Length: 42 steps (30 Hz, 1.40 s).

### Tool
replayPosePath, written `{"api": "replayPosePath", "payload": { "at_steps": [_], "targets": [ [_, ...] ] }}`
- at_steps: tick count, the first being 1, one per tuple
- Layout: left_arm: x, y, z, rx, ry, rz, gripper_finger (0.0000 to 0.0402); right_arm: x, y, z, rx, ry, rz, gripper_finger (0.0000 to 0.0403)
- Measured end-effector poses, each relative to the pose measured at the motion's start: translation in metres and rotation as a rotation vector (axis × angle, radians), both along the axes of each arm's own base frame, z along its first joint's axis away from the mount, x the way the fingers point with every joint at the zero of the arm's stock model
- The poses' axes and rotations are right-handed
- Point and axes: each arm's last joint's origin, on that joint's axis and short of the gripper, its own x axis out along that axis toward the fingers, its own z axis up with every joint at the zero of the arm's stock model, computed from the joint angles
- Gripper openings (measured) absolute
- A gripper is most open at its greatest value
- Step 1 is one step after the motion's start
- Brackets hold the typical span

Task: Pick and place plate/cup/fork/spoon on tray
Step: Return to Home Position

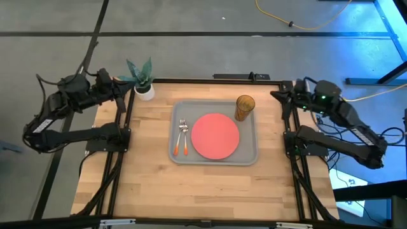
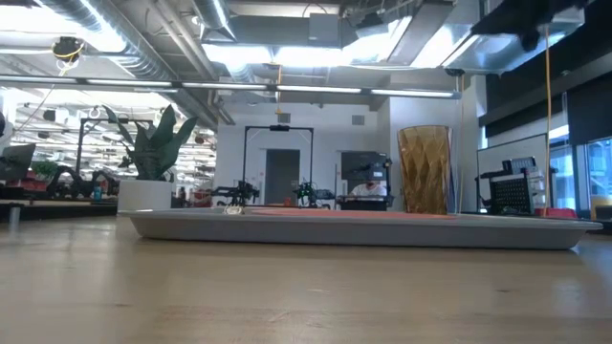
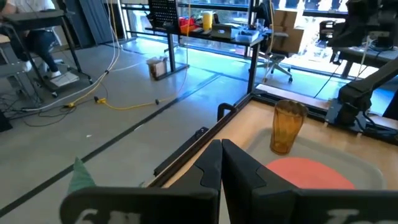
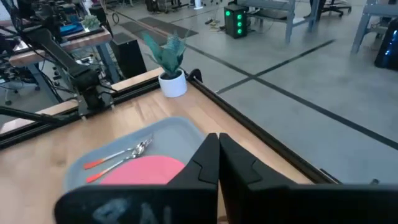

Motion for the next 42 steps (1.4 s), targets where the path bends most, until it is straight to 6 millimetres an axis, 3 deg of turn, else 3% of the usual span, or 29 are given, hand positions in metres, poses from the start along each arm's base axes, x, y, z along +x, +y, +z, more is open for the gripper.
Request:
{"api": "replayPosePath", "payload": {
  "at_steps": [7, 16, 26, 42],
  "targets": [
    [0.017, 0.007, -0.029, -0.006, 0.015, -0.009, 0.0000, 0.015, -0.010, -0.035, -0.033, -0.051, 0.007, 0.0004],
    [0.022, 0.009, -0.052, 0.002, -0.109, -0.039, 0.0000, -0.001, 0.001, -0.069, -0.004, -0.146, 0.006, 0.0004],
    [0.019, 0.007, -0.051, 0.009, -0.144, -0.059, 0.0000, -0.010, 0.008, -0.100, -0.061, -0.295, 0.013, 0.0004],
    [0.019, 0.006, -0.045, 0.069, -0.175, -0.075, 0.0000, 0.007, -0.003, -0.164, -0.062, -0.330, 0.044, 0.0004]
  ]
}}
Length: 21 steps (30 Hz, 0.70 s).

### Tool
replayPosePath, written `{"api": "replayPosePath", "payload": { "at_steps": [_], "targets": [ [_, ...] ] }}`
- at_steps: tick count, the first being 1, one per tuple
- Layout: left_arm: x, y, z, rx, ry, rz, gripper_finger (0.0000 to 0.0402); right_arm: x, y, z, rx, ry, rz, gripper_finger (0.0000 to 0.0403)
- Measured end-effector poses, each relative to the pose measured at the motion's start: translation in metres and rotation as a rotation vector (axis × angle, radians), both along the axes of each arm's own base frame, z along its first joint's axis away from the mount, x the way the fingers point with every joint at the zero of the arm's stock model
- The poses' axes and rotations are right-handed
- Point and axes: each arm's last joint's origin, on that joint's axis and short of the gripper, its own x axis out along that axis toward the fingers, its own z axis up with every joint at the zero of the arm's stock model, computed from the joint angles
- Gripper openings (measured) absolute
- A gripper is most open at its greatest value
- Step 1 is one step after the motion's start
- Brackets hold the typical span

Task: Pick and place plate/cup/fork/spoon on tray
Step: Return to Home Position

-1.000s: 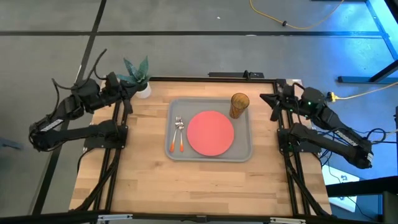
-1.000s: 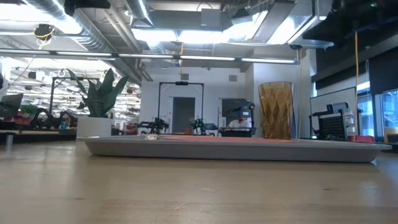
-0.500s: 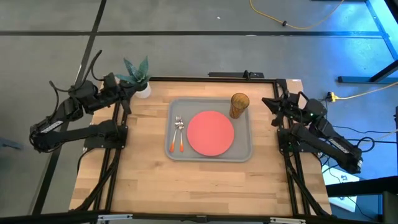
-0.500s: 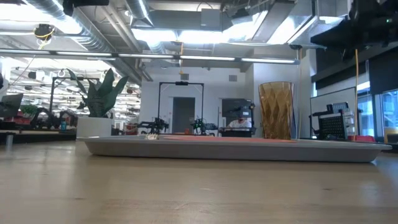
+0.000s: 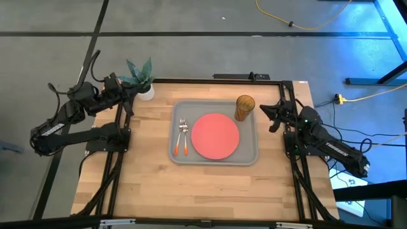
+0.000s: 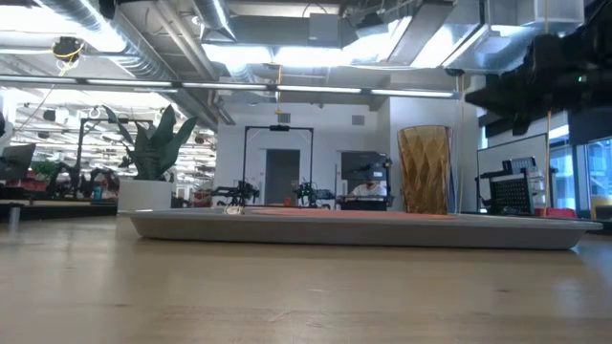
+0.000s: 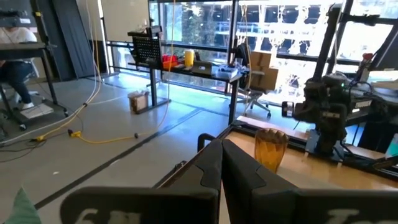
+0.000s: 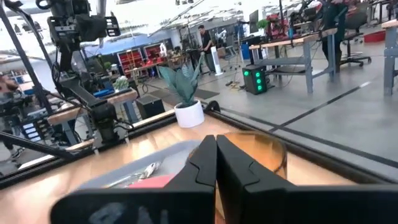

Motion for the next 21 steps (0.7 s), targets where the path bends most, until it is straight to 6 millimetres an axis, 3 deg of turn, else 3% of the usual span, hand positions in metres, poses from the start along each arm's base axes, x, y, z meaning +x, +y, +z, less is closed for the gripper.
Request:
{"api": "replayPosePath", "payload": {
  "at_steps": [4, 11, 16, 21],
  "targets": [
    [0.000, 0.000, 0.002, 0.009, -0.018, 0.000, 0.0000, 0.002, -0.001, -0.013, 0.029, 0.026, 0.001, 0.0004],
    [0.000, 0.000, 0.002, 0.041, -0.010, 0.001, 0.0000, 0.002, -0.001, -0.012, 0.024, 0.023, 0.001, 0.0004],
    [0.008, 0.003, -0.017, 0.042, 0.055, -0.020, 0.0000, 0.003, 0.000, -0.012, -0.013, 0.038, 0.049, 0.0004],
    [-0.001, -0.001, -0.033, 0.067, 0.048, -0.014, 0.0000, 0.003, 0.000, -0.012, -0.015, 0.039, 0.058, 0.0004]
  ]
}}
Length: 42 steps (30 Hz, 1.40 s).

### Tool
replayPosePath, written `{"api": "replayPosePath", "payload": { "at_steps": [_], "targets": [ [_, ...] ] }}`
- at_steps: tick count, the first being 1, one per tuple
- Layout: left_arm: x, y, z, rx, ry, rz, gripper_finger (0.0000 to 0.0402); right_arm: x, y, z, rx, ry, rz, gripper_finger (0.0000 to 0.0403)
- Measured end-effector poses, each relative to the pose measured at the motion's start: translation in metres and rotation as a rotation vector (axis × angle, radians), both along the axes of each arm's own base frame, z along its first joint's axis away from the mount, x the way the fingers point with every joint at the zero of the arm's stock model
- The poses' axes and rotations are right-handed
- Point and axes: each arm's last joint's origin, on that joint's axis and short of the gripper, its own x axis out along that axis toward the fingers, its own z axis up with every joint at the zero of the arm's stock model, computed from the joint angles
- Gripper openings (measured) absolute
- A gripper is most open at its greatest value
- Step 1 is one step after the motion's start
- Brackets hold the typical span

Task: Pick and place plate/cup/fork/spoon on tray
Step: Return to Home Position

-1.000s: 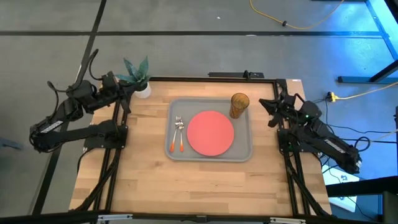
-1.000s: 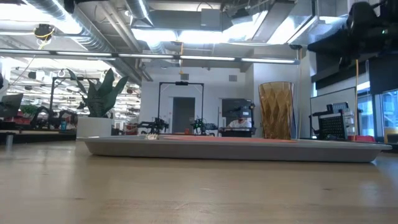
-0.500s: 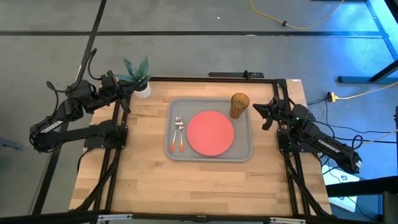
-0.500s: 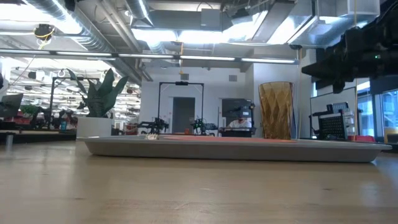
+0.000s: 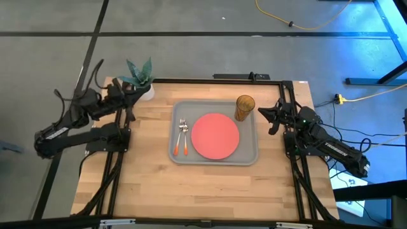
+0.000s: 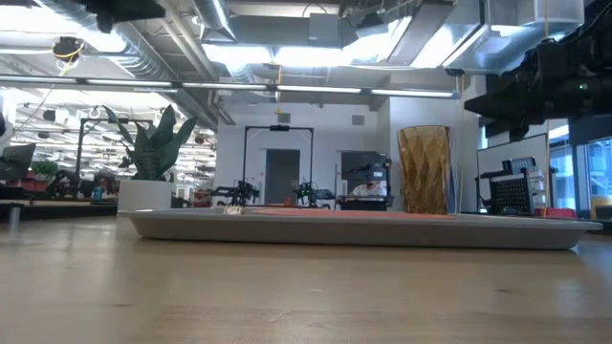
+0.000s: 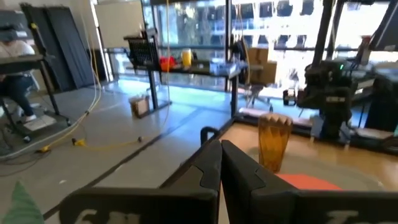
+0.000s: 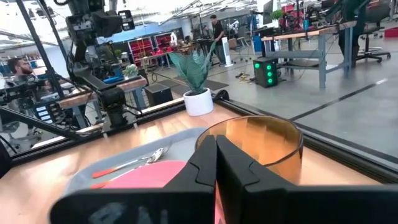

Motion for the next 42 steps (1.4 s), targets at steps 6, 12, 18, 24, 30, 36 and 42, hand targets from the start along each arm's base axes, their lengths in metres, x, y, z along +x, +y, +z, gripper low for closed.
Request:
{"api": "replayPosePath", "payload": {
  "at_steps": [6, 12, 18, 24, 30, 36, 42],
  "targets": [
    [-0.015, -0.007, -0.034, 0.034, -0.142, -0.001, 0.0000, 0.000, 0.000, 0.000, 0.000, 0.001, 0.000, 0.0004],
    [-0.020, -0.009, -0.057, 0.058, -0.180, -0.009, 0.0000, 0.000, 0.000, 0.000, 0.011, -0.003, 0.002, 0.0008],
    [-0.008, -0.003, -0.082, 0.048, -0.103, 0.012, 0.0000, 0.000, 0.000, -0.001, 0.043, -0.007, 0.012, 0.0011],
    [0.007, 0.004, -0.119, 0.012, -0.074, 0.022, 0.0000, 0.000, 0.000, -0.001, 0.054, -0.010, 0.012, 0.0012],
    [0.018, 0.008, -0.147, 0.047, -0.162, -0.016, 0.0000, 0.000, 0.000, -0.001, 0.058, -0.011, 0.012, 0.0013],
    [0.019, 0.008, -0.149, 0.036, -0.144, -0.027, 0.0000, 0.000, 0.000, -0.001, 0.054, -0.009, 0.012, 0.0013],
    [0.019, 0.008, -0.153, 0.020, -0.109, -0.026, 0.0000, 0.000, 0.000, -0.001, 0.059, -0.011, 0.012, 0.0013]
  ]
}}
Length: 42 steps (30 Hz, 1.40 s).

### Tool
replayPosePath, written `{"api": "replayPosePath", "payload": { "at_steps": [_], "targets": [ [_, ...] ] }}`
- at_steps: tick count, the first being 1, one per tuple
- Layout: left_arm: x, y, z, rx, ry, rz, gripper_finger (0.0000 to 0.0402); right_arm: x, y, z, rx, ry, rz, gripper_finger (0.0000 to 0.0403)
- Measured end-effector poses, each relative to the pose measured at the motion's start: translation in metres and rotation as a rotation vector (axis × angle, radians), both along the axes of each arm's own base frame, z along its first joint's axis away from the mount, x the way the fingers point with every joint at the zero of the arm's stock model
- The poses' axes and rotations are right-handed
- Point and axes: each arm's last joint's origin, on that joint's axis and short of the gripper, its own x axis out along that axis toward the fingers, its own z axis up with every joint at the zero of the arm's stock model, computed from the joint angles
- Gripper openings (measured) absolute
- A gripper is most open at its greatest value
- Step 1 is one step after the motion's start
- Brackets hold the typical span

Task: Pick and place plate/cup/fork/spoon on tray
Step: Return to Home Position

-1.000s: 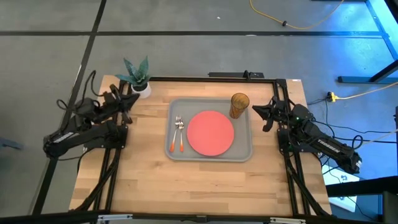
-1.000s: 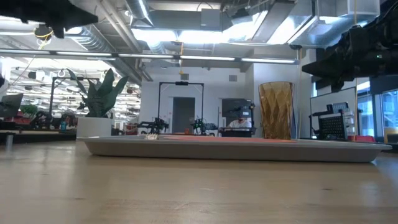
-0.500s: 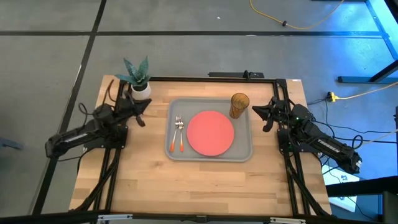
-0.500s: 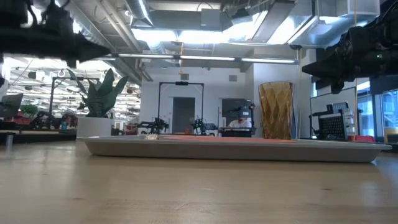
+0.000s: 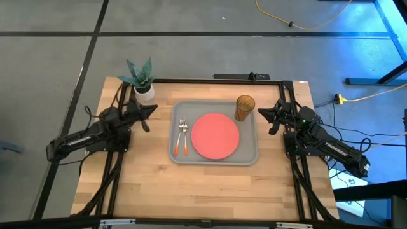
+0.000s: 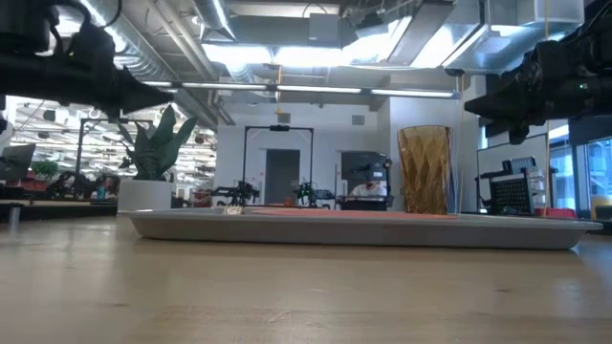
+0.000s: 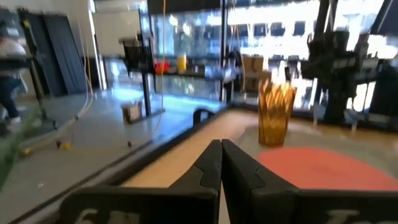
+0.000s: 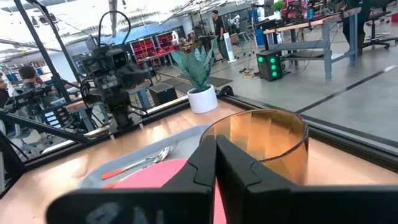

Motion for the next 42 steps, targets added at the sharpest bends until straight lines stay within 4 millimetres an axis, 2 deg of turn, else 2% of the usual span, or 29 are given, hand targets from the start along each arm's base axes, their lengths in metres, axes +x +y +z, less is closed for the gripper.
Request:
{"api": "replayPosePath", "payload": {
  "at_steps": [6, 42],
  "targets": [
    [0.0014, 0.0003, -0.0089, -0.038, 0.088, -0.009, 0.0000, 0.0000, 0.0000, 0.0000, 0.000, 0.000, 0.000, 0.0013],
    [0.0014, 0.0004, -0.0092, 0.011, 0.120, -0.003, 0.0000, 0.0000, 0.0000, 0.0000, -0.003, 0.001, 0.000, 0.0013]
  ]
}}
